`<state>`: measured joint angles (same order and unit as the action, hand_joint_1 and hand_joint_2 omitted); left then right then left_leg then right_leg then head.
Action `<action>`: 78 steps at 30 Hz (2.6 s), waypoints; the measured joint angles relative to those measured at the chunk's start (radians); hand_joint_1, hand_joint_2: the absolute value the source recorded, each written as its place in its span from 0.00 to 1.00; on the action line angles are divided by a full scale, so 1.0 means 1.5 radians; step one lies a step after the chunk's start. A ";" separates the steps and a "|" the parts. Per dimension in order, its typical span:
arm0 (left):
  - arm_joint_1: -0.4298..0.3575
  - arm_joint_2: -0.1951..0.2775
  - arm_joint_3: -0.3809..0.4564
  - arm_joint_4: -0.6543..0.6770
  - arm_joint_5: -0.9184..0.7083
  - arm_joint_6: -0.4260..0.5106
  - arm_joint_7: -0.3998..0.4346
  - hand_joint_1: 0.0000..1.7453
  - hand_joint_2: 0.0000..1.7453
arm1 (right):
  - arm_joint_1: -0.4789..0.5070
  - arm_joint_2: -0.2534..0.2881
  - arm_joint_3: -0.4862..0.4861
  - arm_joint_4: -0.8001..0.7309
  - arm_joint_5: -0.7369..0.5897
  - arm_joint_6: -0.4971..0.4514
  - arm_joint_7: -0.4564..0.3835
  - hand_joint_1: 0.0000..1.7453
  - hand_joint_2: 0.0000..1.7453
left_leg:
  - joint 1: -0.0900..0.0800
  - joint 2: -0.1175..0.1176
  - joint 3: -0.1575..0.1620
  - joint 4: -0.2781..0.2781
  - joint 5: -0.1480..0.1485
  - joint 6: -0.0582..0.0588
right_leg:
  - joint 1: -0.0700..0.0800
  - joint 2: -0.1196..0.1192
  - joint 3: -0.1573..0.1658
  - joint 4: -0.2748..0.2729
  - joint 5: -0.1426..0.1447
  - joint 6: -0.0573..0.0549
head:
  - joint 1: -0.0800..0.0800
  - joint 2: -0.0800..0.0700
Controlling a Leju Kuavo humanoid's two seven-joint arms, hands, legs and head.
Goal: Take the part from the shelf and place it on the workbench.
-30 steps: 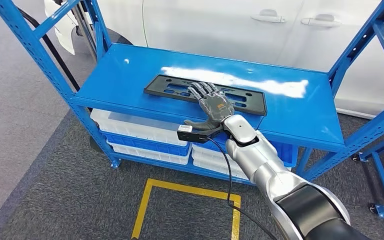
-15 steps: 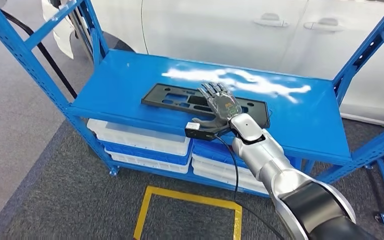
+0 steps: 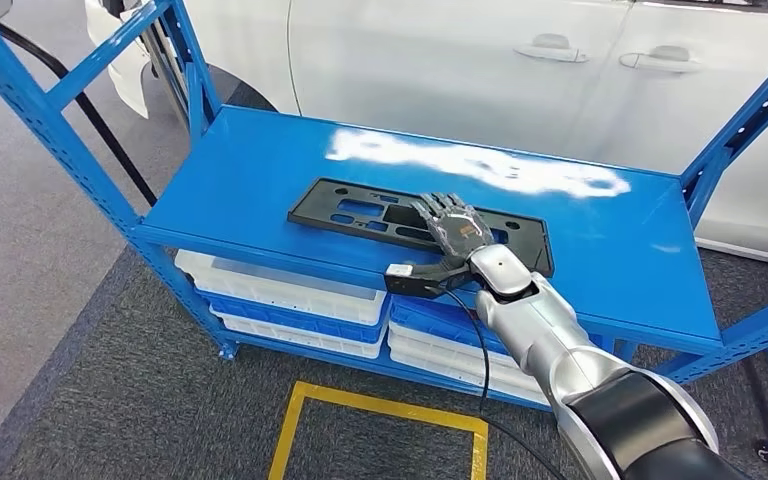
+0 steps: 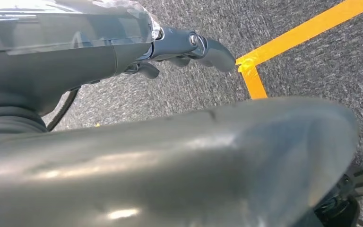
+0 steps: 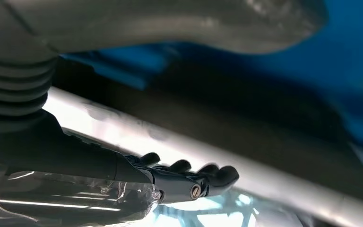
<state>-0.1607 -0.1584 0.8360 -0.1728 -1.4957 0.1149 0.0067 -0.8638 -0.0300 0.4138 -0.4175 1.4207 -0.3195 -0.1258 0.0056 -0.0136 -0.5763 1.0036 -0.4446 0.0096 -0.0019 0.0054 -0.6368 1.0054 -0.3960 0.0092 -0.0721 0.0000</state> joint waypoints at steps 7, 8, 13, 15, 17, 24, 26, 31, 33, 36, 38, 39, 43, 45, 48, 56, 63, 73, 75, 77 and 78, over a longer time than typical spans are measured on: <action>0.001 0.002 0.001 0.000 -0.001 -0.001 0.000 0.00 0.00 | -0.002 -0.021 0.010 0.022 0.055 0.043 0.092 0.50 1.00 | 0.002 0.004 -0.077 0.173 -0.085 -0.016 | -0.007 -0.001 0.018 -0.009 -0.005 -0.018 | 0.000 0.000; 0.002 0.002 0.002 0.000 -0.001 -0.001 0.000 0.00 0.00 | -0.005 -0.023 0.011 0.024 0.062 0.046 0.105 0.75 1.00 | 0.003 0.004 -0.090 0.195 -0.087 -0.017 | -0.007 0.000 0.019 -0.009 -0.006 -0.019 | 0.000 0.000; 0.001 0.002 0.003 0.000 0.002 0.002 -0.006 0.00 0.00 | -0.020 -0.027 0.014 0.030 0.084 0.056 0.149 1.00 1.00 | 0.001 0.005 -0.014 0.024 0.004 -0.008 | -0.004 0.001 0.024 -0.003 -0.012 -0.009 | 0.000 0.000; 0.001 0.002 0.004 0.000 0.004 0.003 -0.007 0.00 0.00 | -0.022 -0.030 0.014 0.030 0.083 0.051 0.148 1.00 1.00 | -0.001 0.004 -0.006 0.004 0.008 -0.001 | -0.002 0.001 0.023 -0.002 -0.012 -0.002 | 0.000 0.000; 0.003 0.002 0.004 0.000 0.006 0.006 -0.008 0.00 0.00 | -0.025 -0.032 0.014 0.030 0.083 0.046 0.143 1.00 1.00 | -0.001 0.004 -0.008 0.001 0.012 0.007 | -0.004 0.001 0.021 -0.001 -0.012 0.006 | 0.000 0.000; 0.005 0.002 0.008 0.000 0.008 0.009 -0.008 0.00 0.00 | -0.032 -0.035 0.013 0.030 0.083 0.002 0.104 1.00 1.00 | 0.000 0.006 -0.009 -0.003 0.018 0.018 | -0.008 0.000 -0.069 0.193 -0.099 0.018 | 0.000 0.000; 0.006 0.001 0.009 0.000 0.008 0.009 -0.008 0.00 0.00 | -0.032 -0.035 0.012 0.030 0.083 -0.011 0.094 1.00 1.00 | -0.001 0.005 -0.008 -0.002 0.016 0.017 | -0.008 0.000 -0.034 0.120 -0.054 0.014 | 0.000 0.000; 0.005 -0.001 0.010 0.000 0.008 0.012 -0.009 0.00 0.00 | -0.034 -0.034 0.009 0.028 0.070 -0.034 0.062 1.00 1.00 | -0.004 0.004 -0.012 0.002 0.013 0.004 | -0.001 0.000 0.021 0.000 -0.017 0.001 | 0.000 0.000; 0.005 0.000 0.010 0.000 0.009 0.018 -0.008 0.00 0.00 | -0.032 -0.031 0.003 0.025 0.046 -0.048 0.028 1.00 1.00 | -0.004 0.004 -0.015 0.009 0.006 -0.003 | -0.004 -0.002 0.022 -0.004 -0.015 -0.006 | 0.000 0.000; 0.005 0.000 0.010 -0.001 0.009 0.025 -0.007 0.00 0.00 | -0.028 -0.023 -0.023 0.008 -0.034 -0.052 -0.055 1.00 1.00 | -0.001 0.005 -0.058 0.103 -0.046 -0.013 | -0.007 -0.003 0.024 -0.007 -0.013 -0.016 | 0.000 0.000; 0.006 0.000 0.010 -0.001 0.009 0.031 -0.007 0.00 0.00 | -0.020 -0.015 -0.049 -0.021 -0.124 -0.032 -0.125 1.00 1.00 | 0.002 0.005 -0.098 0.184 -0.074 -0.016 | -0.006 -0.003 0.024 -0.006 -0.014 -0.017 | 0.000 0.000; 0.006 0.000 0.011 -0.001 0.009 0.034 -0.007 0.00 0.00 | -0.015 -0.012 -0.061 -0.045 -0.174 -0.014 -0.156 1.00 1.00 | 0.003 0.005 -0.105 0.196 -0.070 -0.017 | -0.006 -0.002 0.024 -0.005 -0.015 -0.017 | 0.000 0.000; 0.004 0.001 0.011 -0.001 0.010 0.043 -0.007 0.00 0.25 | -0.008 -0.003 -0.089 -0.141 -0.296 0.043 -0.199 1.00 1.00 | 0.002 0.005 -0.043 0.052 0.009 -0.011 | -0.005 -0.001 0.027 0.001 -0.023 -0.010 | 0.000 0.000; 0.005 0.001 0.012 -0.001 0.011 0.058 -0.006 0.00 0.75 | -0.005 -0.002 -0.098 -0.172 -0.341 0.061 -0.218 1.00 1.00 | 0.001 0.005 -0.025 0.012 0.017 -0.006 | -0.002 -0.002 0.026 0.003 -0.025 -0.004 | 0.000 0.000; 0.007 0.001 0.012 -0.001 0.015 0.105 -0.003 0.00 1.00 | 0.014 -0.002 -0.110 -0.238 -0.468 0.123 -0.259 1.00 1.00 | 0.000 0.004 -0.025 0.008 0.019 0.005 | -0.003 -0.003 0.024 0.005 -0.028 0.007 | 0.000 0.000; 0.008 0.000 0.012 -0.001 0.015 0.156 -0.008 0.00 0.75 | 0.074 -0.020 -0.133 -0.418 -0.673 0.243 -0.282 1.00 1.00 | -0.001 0.002 -0.022 0.007 0.017 0.019 | -0.007 -0.003 -0.055 0.159 -0.078 0.015 | 0.000 0.000; 0.007 -0.004 0.028 -0.001 0.066 0.212 -0.044 0.00 1.00 | 0.223 -0.049 -0.136 -0.622 -0.896 0.363 -0.303 1.00 1.00 | -0.002 0.001 -0.017 0.007 0.009 0.002 | 0.003 -0.004 0.021 -0.002 -0.020 -0.006 | 0.000 0.000; 0.014 -0.006 0.093 -0.001 0.117 0.188 -0.034 0.00 1.00 | 0.542 -0.031 -0.113 -0.833 -0.924 0.310 -0.354 1.00 1.00 | 0.004 0.005 -0.040 0.086 -0.027 -0.015 | -0.002 -0.009 0.036 -0.002 -0.030 -0.015 | -0.001 0.000; 0.012 -0.007 0.093 -0.001 0.103 0.176 -0.021 0.00 1.00 | 0.563 -0.022 -0.113 -0.856 -0.926 0.309 -0.338 1.00 1.00 | 0.002 0.004 -0.005 0.018 -0.008 -0.008 | -0.001 -0.006 0.035 0.002 -0.032 -0.009 | 0.000 0.000; 0.011 -0.008 0.092 -0.001 0.094 0.168 -0.017 0.00 1.00 | 0.571 -0.015 -0.113 -0.866 -0.932 0.311 -0.322 1.00 1.00 | -0.001 0.004 -0.001 0.009 -0.007 0.000 | 0.000 -0.003 0.035 0.002 -0.032 -0.002 | 0.000 0.000; 0.010 -0.009 0.091 -0.001 0.091 0.166 -0.016 0.00 1.00 | 0.573 -0.013 -0.113 -0.869 -0.935 0.311 -0.316 1.00 1.00 | -0.001 0.005 0.000 0.008 -0.005 0.004 | -0.001 -0.003 0.035 0.002 -0.031 0.002 | 0.000 0.000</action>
<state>-0.1457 -0.1719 0.9729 -0.1740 -1.3584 0.3642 -0.0176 -0.0038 -0.0489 0.2438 -1.7211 0.0188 0.1472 -0.6002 0.0045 -0.0066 -0.5767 1.0155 -0.4518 0.0163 -0.0033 0.0004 -0.5845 1.0082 -0.4431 0.0121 -0.0726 0.0000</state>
